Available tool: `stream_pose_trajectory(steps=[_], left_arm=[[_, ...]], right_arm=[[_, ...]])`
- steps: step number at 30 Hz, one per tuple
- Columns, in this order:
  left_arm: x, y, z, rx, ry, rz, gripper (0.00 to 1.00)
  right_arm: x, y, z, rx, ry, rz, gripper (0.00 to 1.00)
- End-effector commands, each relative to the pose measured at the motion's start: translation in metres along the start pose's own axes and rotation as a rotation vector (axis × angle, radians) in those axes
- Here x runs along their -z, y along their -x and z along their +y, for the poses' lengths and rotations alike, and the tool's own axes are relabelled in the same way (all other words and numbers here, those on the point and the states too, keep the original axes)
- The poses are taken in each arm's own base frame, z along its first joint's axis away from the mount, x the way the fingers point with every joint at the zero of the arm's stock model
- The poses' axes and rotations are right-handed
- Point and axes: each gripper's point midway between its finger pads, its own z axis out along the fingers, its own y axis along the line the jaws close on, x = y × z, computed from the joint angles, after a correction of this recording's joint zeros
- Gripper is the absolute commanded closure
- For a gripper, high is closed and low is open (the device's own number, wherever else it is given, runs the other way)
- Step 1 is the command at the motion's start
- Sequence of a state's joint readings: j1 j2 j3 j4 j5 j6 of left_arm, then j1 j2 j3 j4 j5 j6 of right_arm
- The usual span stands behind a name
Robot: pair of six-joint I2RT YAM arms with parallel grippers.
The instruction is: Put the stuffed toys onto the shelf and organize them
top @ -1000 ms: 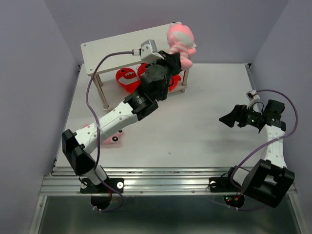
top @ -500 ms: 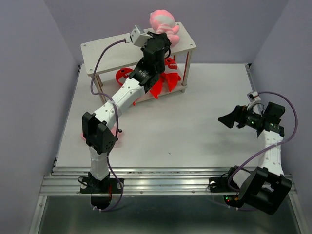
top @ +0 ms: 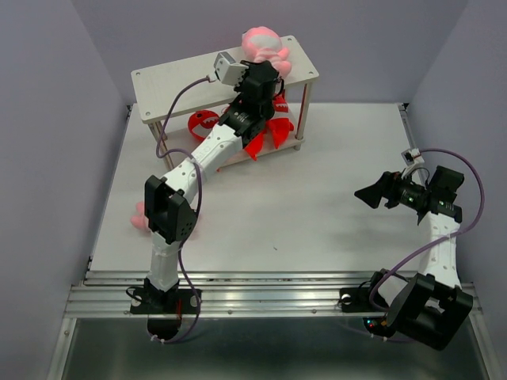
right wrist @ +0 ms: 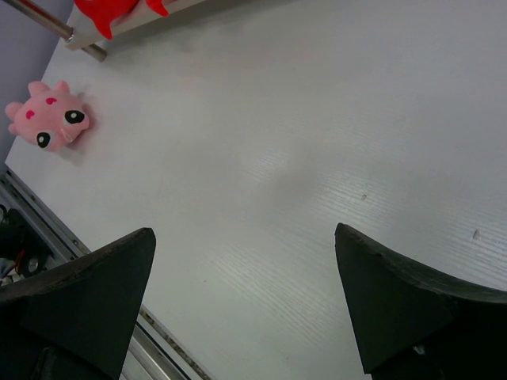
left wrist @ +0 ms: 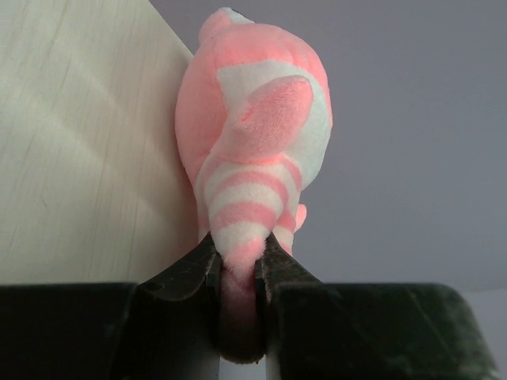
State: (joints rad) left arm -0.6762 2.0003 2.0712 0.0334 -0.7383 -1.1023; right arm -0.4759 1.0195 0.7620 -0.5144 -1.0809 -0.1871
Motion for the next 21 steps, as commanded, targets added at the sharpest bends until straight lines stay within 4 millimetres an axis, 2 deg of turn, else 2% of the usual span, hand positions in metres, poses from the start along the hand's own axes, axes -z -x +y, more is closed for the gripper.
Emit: stream_pose_trajectory(steps=[1,2,5,7,8,10,11,13,14,20,21], left_arm=[[-0.002,0.036,-0.019,0.088,-0.004,-0.085,1.00],[-0.003,0.034,-0.018,0.088,0.000,-0.080,0.99],[-0.002,0.027,-0.011,0.091,0.006,-0.058,0.83],[-0.001,0.026,-0.011,0.099,-0.004,-0.048,0.75],[0.002,0.027,-0.014,0.105,-0.017,-0.037,0.66],[0.004,0.025,-0.013,0.099,-0.024,-0.026,0.58],[0.007,0.028,-0.016,0.103,-0.032,-0.025,0.49],[0.009,0.030,-0.017,0.105,-0.043,-0.021,0.40],[0.013,0.031,-0.018,0.097,-0.049,-0.014,0.33],[0.022,0.041,-0.027,0.085,-0.085,0.002,0.18],[0.023,0.039,-0.023,0.073,-0.082,0.008,0.14]], right_arm=[[0.001,0.008,0.005,0.063,0.006,-0.023,0.00],[0.001,0.008,0.004,0.065,0.003,-0.023,0.00],[0.001,0.007,0.003,0.065,-0.003,-0.021,0.00],[0.001,0.008,0.002,0.064,-0.004,-0.020,0.00],[0.001,0.008,0.001,0.067,-0.007,-0.019,0.00],[0.001,0.007,0.001,0.064,-0.008,-0.017,0.00],[0.001,0.007,0.000,0.064,-0.008,-0.017,0.00],[0.000,0.007,-0.001,0.063,-0.010,-0.015,0.00],[0.000,0.006,-0.001,0.061,-0.009,-0.013,0.00],[-0.001,0.005,-0.003,0.053,-0.014,-0.006,0.00],[-0.001,0.005,-0.004,0.054,-0.015,-0.007,0.00]])
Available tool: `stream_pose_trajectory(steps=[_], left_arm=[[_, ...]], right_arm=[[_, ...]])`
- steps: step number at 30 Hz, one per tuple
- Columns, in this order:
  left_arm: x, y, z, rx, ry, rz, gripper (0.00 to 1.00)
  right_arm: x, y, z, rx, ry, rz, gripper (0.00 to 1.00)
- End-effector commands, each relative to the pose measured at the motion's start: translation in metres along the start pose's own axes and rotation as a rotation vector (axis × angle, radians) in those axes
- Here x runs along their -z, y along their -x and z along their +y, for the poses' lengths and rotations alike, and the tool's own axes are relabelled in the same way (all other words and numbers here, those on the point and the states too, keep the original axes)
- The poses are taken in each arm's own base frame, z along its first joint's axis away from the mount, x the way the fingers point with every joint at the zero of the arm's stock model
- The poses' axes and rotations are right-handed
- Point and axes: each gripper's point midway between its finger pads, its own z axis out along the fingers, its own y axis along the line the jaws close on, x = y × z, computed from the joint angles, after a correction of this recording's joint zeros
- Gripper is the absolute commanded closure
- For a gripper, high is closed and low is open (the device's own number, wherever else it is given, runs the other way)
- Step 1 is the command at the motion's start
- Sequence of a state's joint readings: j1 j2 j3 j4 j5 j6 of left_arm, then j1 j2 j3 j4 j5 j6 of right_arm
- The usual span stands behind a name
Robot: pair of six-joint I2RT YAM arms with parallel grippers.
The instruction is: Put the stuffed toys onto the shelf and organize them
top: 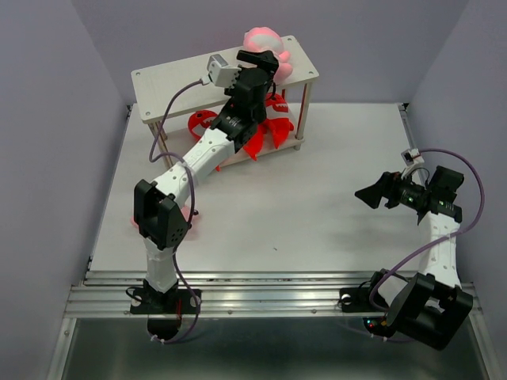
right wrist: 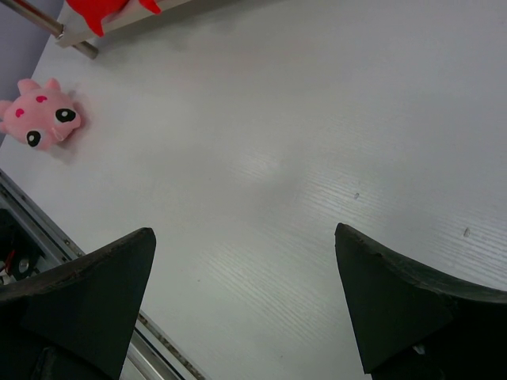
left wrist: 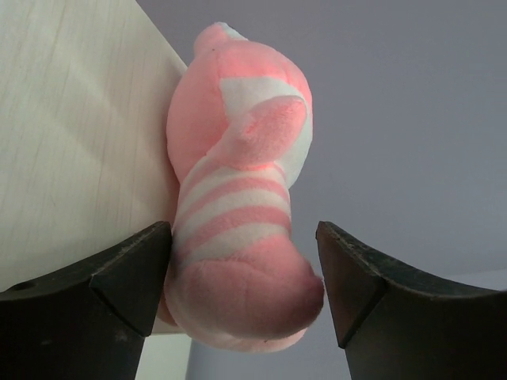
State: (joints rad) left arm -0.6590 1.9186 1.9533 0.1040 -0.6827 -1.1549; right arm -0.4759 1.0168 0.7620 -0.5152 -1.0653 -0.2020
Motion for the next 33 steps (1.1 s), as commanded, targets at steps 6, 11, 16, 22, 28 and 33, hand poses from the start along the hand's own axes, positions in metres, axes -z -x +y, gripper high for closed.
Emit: stream_pose_trajectory(steps=[6,11,16,22,28,33], left_arm=[[0.024,0.031,-0.028,-0.022,-0.082,0.012,0.07],[0.034,0.040,-0.034,-0.037,-0.105,0.007,0.09],[0.036,0.049,-0.034,-0.059,-0.100,-0.011,0.18],[0.036,0.046,-0.033,-0.055,-0.110,0.002,0.28],[0.036,0.043,-0.037,-0.049,-0.130,0.021,0.42],[0.038,0.040,-0.041,-0.042,-0.148,0.039,0.54]], right_arm=[[-0.002,0.005,-0.002,0.035,-0.003,-0.006,0.00],[-0.001,0.005,-0.003,0.036,-0.009,-0.006,0.00],[-0.001,0.005,-0.004,0.040,-0.012,-0.005,0.00],[-0.001,0.005,-0.005,0.038,-0.015,-0.004,0.00],[-0.001,0.005,-0.006,0.041,-0.018,-0.003,0.00],[-0.001,0.005,-0.006,0.043,-0.020,-0.003,0.00]])
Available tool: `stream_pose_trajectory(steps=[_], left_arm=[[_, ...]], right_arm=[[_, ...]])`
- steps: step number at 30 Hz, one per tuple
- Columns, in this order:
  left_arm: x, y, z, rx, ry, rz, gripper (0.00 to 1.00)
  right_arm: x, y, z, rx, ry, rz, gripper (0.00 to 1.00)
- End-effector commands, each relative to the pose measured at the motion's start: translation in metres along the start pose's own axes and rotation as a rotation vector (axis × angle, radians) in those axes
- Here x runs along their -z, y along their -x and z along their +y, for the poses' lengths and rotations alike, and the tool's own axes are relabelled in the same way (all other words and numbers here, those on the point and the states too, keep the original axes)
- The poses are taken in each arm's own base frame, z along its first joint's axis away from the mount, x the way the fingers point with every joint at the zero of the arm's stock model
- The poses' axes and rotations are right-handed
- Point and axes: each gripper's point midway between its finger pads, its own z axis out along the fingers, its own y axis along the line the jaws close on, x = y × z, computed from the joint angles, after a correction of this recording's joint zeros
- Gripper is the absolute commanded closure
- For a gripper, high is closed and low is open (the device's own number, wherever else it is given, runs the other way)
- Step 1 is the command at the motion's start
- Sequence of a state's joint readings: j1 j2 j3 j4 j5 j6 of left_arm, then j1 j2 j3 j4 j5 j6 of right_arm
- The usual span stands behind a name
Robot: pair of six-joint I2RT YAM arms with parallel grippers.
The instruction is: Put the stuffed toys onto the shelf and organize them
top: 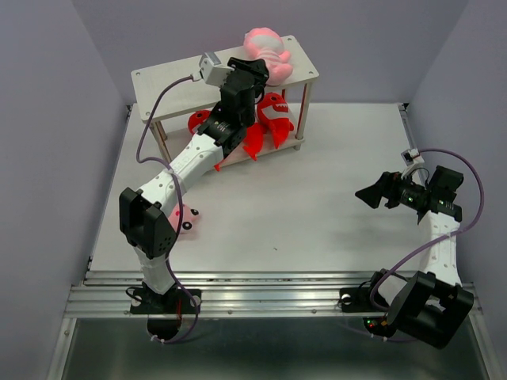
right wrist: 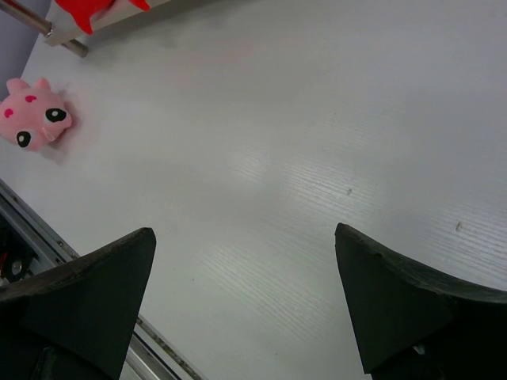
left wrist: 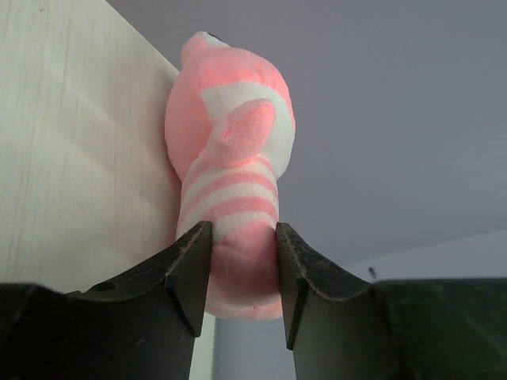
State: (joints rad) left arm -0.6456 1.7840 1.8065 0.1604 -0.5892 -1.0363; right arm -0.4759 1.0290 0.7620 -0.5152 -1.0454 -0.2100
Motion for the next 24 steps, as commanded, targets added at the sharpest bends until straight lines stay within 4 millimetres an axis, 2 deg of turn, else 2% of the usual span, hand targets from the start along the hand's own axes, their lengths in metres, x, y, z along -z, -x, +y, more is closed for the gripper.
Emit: stream_pose_trajectory(steps=[1,3,8,14,16,19,24], left_arm=[[0.012,0.025,-0.032,0.046,-0.088,-0.026,0.55],[0.012,0.022,-0.033,0.052,-0.097,-0.014,0.58],[0.012,0.016,-0.040,0.060,-0.127,0.014,0.59],[0.010,0.014,-0.037,0.060,-0.119,0.013,0.60],[0.009,0.015,-0.035,0.064,-0.108,0.006,0.67],[0.008,0.017,-0.033,0.071,-0.096,-0.010,0.73],[0.006,0.022,-0.031,0.079,-0.082,-0.037,0.90]], right_arm=[[0.000,0.007,-0.001,0.045,-0.003,-0.013,0.00],[0.000,0.007,-0.001,0.045,-0.005,-0.012,0.00],[0.000,0.008,-0.001,0.048,-0.008,-0.013,0.00],[0.000,0.007,-0.002,0.048,-0.012,-0.012,0.00],[0.000,0.008,-0.002,0.051,-0.013,-0.013,0.00],[0.000,0.008,-0.002,0.051,-0.014,-0.012,0.00],[0.000,0.008,-0.002,0.052,-0.016,-0.013,0.00]])
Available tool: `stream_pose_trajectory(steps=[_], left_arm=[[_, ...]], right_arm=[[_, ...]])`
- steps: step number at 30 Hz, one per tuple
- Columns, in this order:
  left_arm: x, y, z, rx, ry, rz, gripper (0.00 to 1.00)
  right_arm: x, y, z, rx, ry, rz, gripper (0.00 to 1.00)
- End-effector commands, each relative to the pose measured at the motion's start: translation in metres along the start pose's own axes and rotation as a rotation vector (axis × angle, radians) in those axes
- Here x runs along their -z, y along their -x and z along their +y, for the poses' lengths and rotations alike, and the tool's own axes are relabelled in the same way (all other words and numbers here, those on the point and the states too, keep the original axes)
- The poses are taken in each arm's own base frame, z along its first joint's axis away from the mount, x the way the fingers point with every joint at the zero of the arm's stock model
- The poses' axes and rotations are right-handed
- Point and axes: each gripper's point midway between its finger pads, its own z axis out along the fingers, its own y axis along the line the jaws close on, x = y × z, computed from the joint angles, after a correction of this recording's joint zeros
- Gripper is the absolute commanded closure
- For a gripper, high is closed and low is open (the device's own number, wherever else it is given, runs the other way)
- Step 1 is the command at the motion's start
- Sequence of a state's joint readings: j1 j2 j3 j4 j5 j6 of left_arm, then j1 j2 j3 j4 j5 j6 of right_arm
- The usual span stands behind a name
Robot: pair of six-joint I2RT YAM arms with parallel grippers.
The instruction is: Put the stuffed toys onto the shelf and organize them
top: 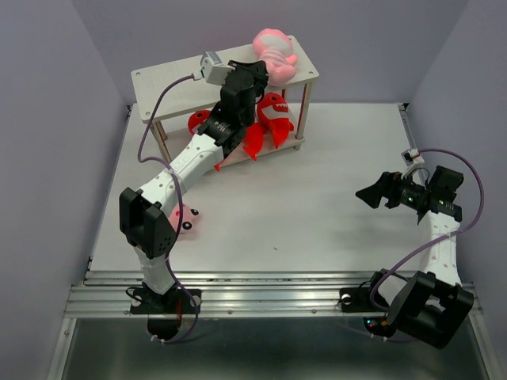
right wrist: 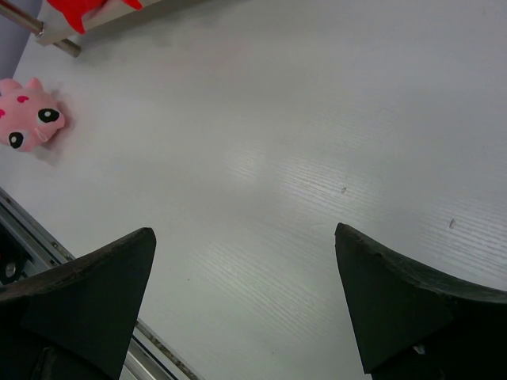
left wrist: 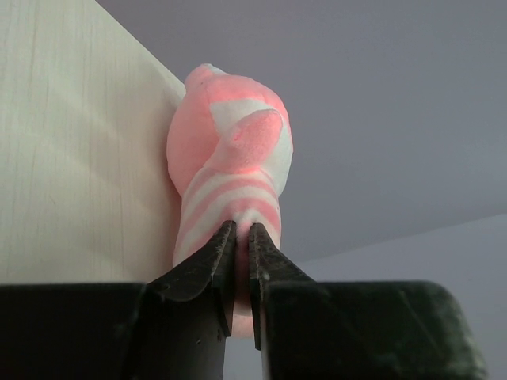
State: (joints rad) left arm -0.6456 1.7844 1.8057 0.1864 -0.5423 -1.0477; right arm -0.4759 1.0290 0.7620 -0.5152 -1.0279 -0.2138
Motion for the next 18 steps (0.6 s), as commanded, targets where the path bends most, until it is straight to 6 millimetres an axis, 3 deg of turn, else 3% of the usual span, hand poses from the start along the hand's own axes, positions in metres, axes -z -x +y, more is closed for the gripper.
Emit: stream_pose_trajectory(steps=[1,2,11,18], left_arm=[[0.005,0.027,-0.023,0.055,-0.045,-0.076,0.94],[0.006,0.030,-0.024,0.056,-0.044,-0.084,1.00],[0.018,0.060,-0.008,0.065,0.025,-0.208,1.00],[0.020,0.065,0.002,0.081,0.064,-0.252,1.00]], right_arm=[[0.000,0.008,0.001,0.048,0.001,-0.016,0.00],[0.000,0.008,0.001,0.050,0.001,-0.016,0.00],[0.000,0.008,0.001,0.050,0.001,-0.016,0.00],[0.000,0.008,0.000,0.047,-0.001,-0.015,0.00]])
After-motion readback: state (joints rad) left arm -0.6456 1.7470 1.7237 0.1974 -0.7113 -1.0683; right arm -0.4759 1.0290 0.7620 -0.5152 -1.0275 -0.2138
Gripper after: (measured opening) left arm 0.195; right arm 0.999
